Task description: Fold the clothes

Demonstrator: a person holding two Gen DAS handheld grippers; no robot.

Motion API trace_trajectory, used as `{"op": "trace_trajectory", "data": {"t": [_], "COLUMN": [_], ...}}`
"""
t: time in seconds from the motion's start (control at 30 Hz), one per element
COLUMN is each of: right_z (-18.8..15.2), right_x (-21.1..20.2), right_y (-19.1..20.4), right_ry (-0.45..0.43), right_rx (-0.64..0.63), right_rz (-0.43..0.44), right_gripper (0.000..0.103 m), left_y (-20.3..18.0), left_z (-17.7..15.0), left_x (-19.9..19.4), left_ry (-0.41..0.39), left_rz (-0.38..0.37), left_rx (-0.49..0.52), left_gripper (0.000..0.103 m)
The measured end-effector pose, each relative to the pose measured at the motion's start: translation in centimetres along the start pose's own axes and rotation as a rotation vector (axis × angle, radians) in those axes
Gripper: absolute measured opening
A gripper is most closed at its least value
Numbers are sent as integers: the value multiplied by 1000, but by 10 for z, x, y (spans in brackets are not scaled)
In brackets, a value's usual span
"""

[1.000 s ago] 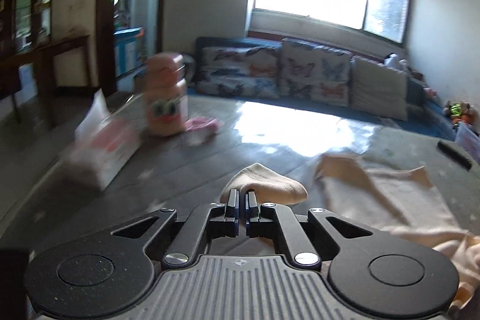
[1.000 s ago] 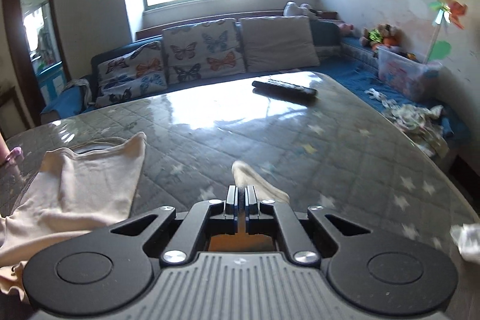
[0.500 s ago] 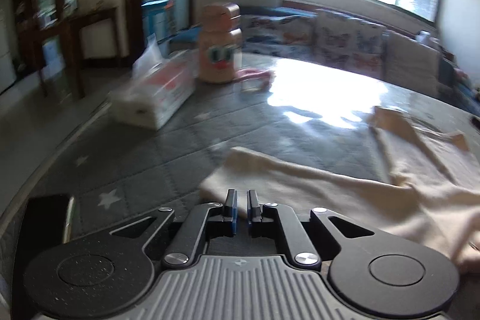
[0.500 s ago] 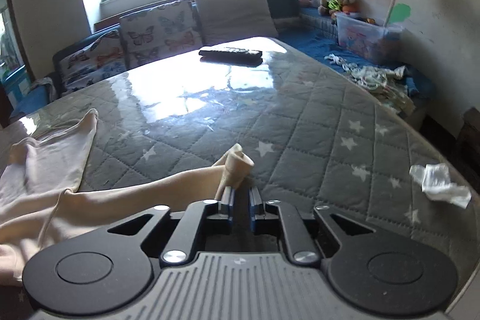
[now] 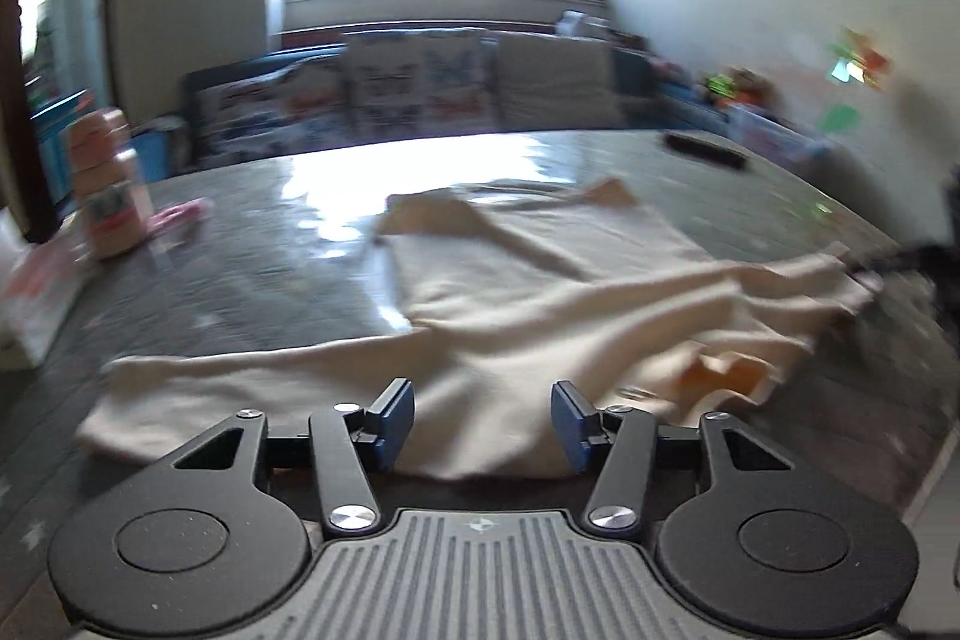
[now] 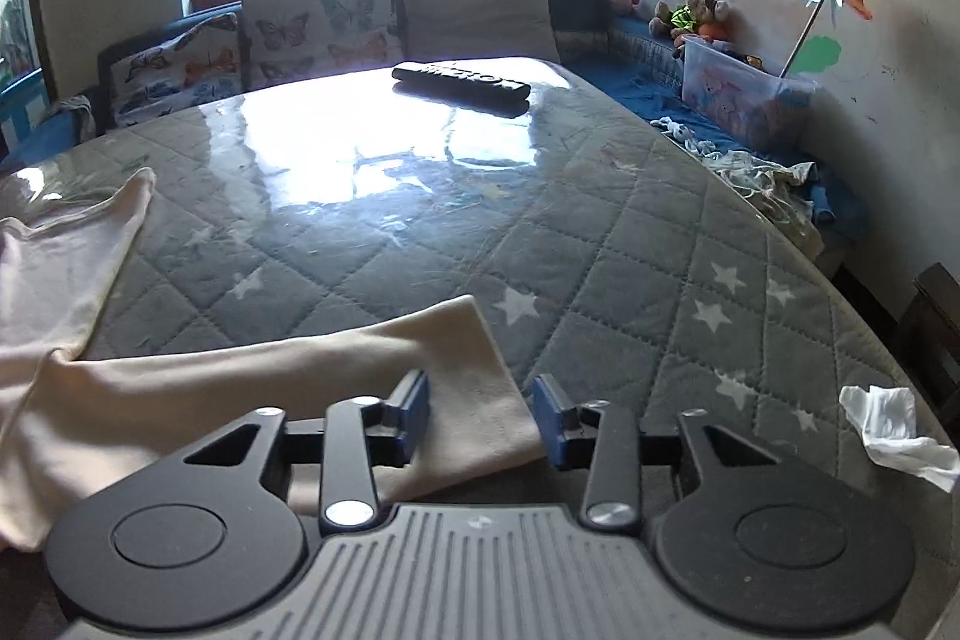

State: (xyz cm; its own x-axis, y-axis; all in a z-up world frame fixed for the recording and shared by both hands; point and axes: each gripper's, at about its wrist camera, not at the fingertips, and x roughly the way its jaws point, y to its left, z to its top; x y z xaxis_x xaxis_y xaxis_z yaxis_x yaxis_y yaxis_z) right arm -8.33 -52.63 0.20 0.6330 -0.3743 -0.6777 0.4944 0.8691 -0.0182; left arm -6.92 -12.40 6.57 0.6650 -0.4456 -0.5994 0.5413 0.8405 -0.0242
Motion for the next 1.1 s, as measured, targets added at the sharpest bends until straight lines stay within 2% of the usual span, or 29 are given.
{"op": "trace_trajectory", "data": {"t": [0.13, 0.3, 0.37, 0.5, 0.53, 0.6, 0.63, 0.67, 0.73, 0.93, 1.1], "right_z": [9, 19, 21, 18, 17, 15, 14, 13, 10, -3, -31], "right_x": [11, 18, 12, -14, -22, -41, -47, -55, -74, -109, -121], "right_y": [0, 2, 6, 23, 29, 46, 51, 60, 81, 132, 177], "right_ry": [-2, -5, -13, -34, -37, -44, -46, -49, -57, -41, 26], "right_rx": [-16, -37, -62, -122, -139, -182, -197, -222, -280, -405, -525], "right_rz": [-16, -24, -12, 73, 106, 199, 228, 269, 359, 581, 722], "right_gripper": [46, 46, 46, 45, 45, 45, 45, 45, 45, 44, 44], "left_y": [-26, -50, -52, -51, -50, -48, -46, -45, -43, -48, -47], "left_z": [-4, -9, -6, 0, 1, 0, -1, -2, -4, -11, -17], "left_x": [8, 19, 21, 28, 31, 39, 41, 43, 44, 19, 20], "left_ry": [17, 24, 22, 18, 26, 53, 63, 74, 84, 35, 50], "left_rz": [-82, -107, -115, -137, -145, -155, -156, -156, -158, -163, -159], "left_rx": [91, 195, 195, 186, 182, 168, 158, 149, 134, 158, 158], "left_gripper": [60, 60, 59, 55, 53, 38, 21, 15, 11, 10, 10]}}
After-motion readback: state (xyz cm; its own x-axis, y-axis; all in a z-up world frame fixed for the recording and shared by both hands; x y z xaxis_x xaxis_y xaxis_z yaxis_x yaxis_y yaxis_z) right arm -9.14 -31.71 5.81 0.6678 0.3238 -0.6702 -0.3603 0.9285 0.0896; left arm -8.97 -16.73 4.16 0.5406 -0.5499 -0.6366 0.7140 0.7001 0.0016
